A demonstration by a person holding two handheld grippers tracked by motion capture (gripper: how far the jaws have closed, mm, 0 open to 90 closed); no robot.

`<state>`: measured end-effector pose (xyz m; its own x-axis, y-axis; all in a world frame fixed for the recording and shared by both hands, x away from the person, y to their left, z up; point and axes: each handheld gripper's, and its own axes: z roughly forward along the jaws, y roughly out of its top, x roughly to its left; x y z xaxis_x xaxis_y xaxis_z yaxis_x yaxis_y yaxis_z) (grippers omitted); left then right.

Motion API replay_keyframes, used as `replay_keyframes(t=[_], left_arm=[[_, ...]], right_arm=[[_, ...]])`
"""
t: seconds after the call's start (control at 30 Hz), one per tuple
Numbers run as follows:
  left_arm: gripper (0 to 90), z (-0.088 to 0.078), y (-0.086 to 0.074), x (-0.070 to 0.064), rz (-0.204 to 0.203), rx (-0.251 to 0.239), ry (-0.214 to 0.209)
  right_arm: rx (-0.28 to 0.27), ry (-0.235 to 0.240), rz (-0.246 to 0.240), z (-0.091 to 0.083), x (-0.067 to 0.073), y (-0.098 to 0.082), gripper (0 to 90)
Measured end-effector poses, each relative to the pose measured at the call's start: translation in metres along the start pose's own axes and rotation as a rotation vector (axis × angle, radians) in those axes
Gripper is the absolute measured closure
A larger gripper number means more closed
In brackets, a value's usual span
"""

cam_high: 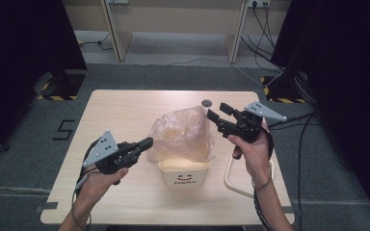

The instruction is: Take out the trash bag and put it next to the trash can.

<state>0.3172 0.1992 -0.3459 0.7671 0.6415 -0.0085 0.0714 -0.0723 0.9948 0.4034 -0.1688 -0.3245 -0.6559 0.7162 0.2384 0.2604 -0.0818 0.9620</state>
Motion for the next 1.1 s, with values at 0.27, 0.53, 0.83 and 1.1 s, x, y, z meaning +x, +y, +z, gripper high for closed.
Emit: replay_keyframes(t=[0.27, 0.53, 0.83, 1.1], left_arm=[[89.7, -0.018, 0.01, 0.015, -0.009, -0.038, 0.062], [89.7, -0.035, 0.018, 0.031, -0.013, -0.075, 0.128], [89.7, -0.051, 0.013, 0.051, -0.031, -0.081, 0.213], [89.6, -0.062, 0.011, 0.064, -0.049, -0.085, 0.267]], right_arm=[[0.012, -0.039, 0.038, -0.015, -0.017, -0.009, 37.3], [0.061, -0.058, 0.062, -0.019, -0.028, -0.029, 38.2], [0.098, -0.089, 0.074, -0.025, -0.037, -0.044, 38.3], [0.12, -0.111, 0.082, -0.034, -0.046, -0.052, 38.7]])
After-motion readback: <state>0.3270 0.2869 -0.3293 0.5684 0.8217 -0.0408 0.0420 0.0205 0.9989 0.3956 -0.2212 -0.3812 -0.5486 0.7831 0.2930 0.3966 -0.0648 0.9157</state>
